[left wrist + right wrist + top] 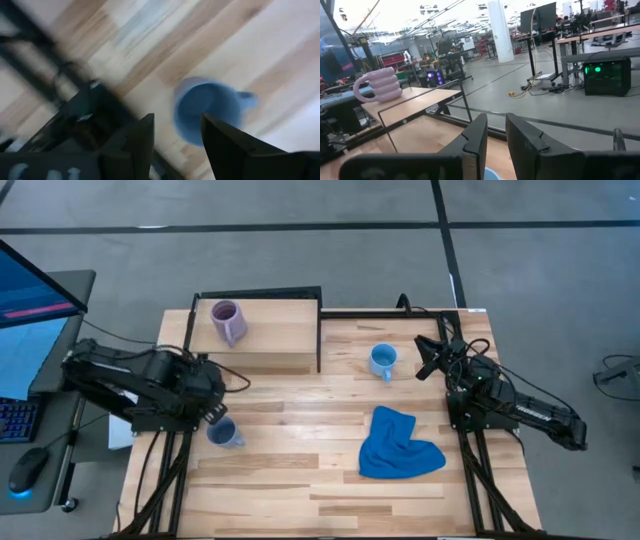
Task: Stack small to large cups/mugs on shelf
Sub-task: Put the violet cup on the shelf
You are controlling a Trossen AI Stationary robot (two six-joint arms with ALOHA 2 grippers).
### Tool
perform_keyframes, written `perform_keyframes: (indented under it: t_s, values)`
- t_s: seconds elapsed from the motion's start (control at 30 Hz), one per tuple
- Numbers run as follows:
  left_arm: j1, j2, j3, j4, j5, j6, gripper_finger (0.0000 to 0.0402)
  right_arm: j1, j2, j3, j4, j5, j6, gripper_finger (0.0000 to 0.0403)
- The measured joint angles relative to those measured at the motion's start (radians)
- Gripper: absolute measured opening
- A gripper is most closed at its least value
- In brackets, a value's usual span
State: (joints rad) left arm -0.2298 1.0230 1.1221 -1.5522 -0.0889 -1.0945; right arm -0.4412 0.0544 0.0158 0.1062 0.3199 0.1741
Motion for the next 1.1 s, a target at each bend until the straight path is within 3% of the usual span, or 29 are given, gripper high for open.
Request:
perform_keyframes:
  t_s: [0.47,0.83,1.1]
  values:
    - [-0.070,0.158,-0.014,-0.017,0.091,-0.072,0.0151,0.000,0.000,0.000,0.001,0.000,0.000,0.0093]
    - [-0.133,0.289,-0.014,-0.019,0.076,-0.020,0.0151,0.000,0.000,0.000,0.003,0.000,0.001,0.0093]
    - [-0.139,0.293,-0.070,0.020,0.023,0.014,0.0151,0.000,0.000,0.000,0.004,0.000,0.001,0.0093]
